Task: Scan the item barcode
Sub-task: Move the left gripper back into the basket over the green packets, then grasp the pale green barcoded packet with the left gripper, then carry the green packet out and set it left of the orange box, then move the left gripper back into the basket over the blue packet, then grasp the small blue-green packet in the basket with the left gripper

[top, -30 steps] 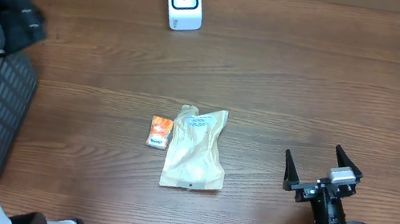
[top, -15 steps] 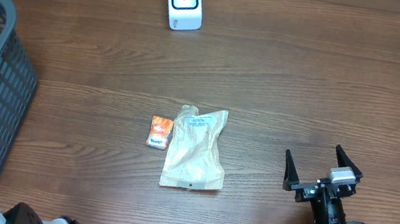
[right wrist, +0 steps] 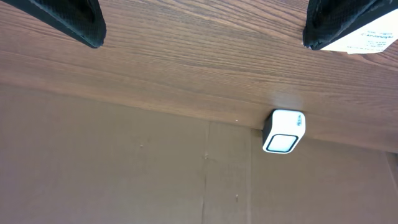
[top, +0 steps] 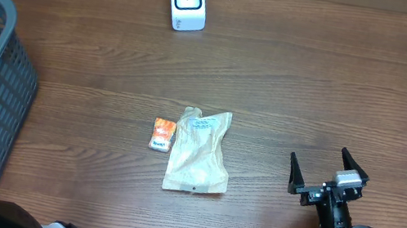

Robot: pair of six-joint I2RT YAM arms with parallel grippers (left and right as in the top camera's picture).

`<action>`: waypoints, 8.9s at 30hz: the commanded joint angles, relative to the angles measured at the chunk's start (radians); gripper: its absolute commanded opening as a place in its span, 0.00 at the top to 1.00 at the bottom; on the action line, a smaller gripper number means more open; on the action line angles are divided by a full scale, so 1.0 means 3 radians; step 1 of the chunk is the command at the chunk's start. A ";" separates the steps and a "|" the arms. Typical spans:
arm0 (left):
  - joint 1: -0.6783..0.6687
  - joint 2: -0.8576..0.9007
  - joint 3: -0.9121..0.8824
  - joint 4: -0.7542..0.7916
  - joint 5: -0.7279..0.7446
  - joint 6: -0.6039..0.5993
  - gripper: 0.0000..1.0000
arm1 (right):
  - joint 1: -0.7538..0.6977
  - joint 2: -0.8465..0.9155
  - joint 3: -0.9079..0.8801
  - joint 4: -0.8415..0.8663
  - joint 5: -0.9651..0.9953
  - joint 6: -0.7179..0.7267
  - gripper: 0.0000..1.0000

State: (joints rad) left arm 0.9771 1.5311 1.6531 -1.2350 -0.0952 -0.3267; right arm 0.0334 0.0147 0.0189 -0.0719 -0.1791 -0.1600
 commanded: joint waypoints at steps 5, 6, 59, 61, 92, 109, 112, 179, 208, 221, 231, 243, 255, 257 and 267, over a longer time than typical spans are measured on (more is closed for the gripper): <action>0.0074 0.0387 -0.0102 0.0118 -0.0043 0.0529 0.15 | -0.0004 -0.0039 -0.0036 0.0011 0.0004 0.0020 0.00; 0.0074 0.0439 -0.0100 0.0118 -0.0045 0.0558 0.17 | -0.0004 -0.0039 -0.0036 0.0011 0.0004 0.0020 0.00; 0.0075 0.1827 -0.0121 0.0697 -0.0787 0.0579 0.28 | -0.0004 -0.0039 -0.0036 0.0011 0.0005 0.0020 0.00; 0.0071 0.1876 -0.0122 0.0727 -0.0783 0.0580 0.28 | -0.0004 -0.0039 -0.0036 0.0011 0.0004 0.0020 0.00; -0.0734 0.1326 0.0497 0.0451 -0.0074 0.0401 0.96 | -0.0004 -0.0039 -0.0036 0.0011 0.0005 0.0020 0.00; -0.1919 -0.0537 0.0502 0.0169 0.0431 0.0165 0.96 | -0.0004 -0.0039 -0.0036 0.0011 0.0005 0.0020 0.00; -0.2417 -0.0593 0.0500 -0.0103 0.0398 0.0165 0.96 | -0.0004 -0.0039 -0.0036 0.0011 0.0004 0.0020 0.00; -0.3309 -0.0249 0.1099 -0.0524 0.0432 0.0216 0.01 | -0.0004 -0.0039 -0.0036 0.0011 0.0004 0.0020 0.00; -0.0484 -0.0106 0.1499 -0.0862 0.0685 -0.0161 0.06 | -0.0004 -0.0039 -0.0036 0.0011 0.0004 0.0020 0.00; -0.0200 0.0357 0.1485 -0.1086 0.0186 -0.0184 0.07 | -0.0004 -0.0039 -0.0036 0.0011 0.0004 0.0020 0.00; -0.0028 0.0502 0.1443 -0.1129 0.0048 -0.0184 0.07 | -0.0004 -0.0039 -0.0036 0.0011 0.0005 0.0020 0.00; 0.0195 0.0502 0.0397 -0.0660 -0.0181 -0.0010 0.12 | -0.0004 -0.0039 -0.0036 0.0011 0.0005 0.0020 0.00; 0.0153 0.0559 -0.0408 0.0622 0.0277 0.0912 0.31 | -0.0004 -0.0039 -0.0036 0.0011 0.0004 0.0020 0.00; 0.0102 0.0614 -0.0446 0.0779 0.0319 0.1019 0.38 | -0.0004 -0.0039 -0.0036 0.0011 0.0004 0.0020 0.00; -0.0346 0.1147 -0.0464 0.1465 -0.0029 0.1273 0.38 | -0.0004 -0.0039 -0.0036 0.0011 0.0005 0.0020 0.00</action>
State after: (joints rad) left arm 0.9016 1.8225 1.5299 -0.8177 -0.0494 0.0116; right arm 0.0334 0.0147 0.0189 -0.0719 -0.1787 -0.1604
